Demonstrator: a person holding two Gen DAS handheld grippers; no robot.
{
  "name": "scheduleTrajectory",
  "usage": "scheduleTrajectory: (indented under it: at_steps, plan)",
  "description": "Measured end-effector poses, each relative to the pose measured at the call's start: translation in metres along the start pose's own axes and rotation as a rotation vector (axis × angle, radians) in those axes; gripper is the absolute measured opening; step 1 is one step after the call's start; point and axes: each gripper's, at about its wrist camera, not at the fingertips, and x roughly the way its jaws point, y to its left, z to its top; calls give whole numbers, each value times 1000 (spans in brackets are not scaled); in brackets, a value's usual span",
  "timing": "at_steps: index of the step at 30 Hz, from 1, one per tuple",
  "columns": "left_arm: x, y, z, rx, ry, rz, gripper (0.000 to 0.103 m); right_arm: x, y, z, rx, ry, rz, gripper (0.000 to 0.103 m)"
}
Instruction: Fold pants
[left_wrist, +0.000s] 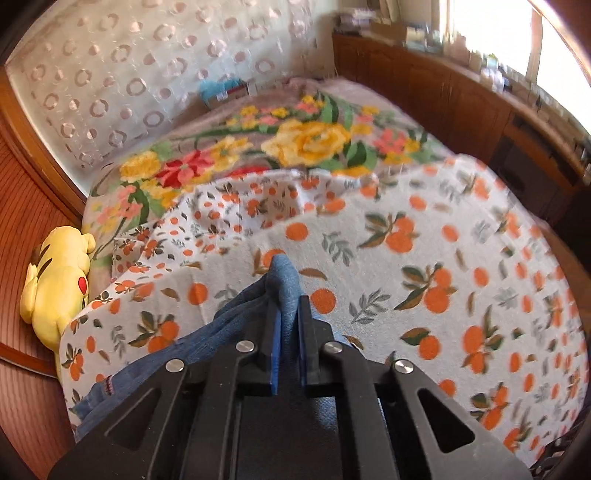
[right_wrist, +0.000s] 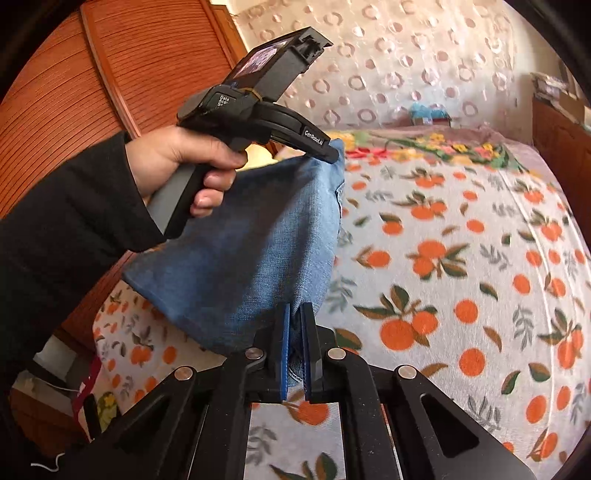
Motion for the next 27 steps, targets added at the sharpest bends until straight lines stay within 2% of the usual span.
scheduleTrajectory:
  at_steps: [8,16,20,27]
  plan:
    - [-62,51,-13,-102,-117,-69,8,-19,46,20,-71,-48,74,4]
    - [-99,117,-60,-202,-176,-62,8,-4,112,38,-181,-35,171,4]
    - [-102,148,-87,-249,-179,-52,8,17,145,42,-228,-6,216,4]
    - [-75,191,-133,-323,-135,-43,8,78,183,34,-256,97,277,4]
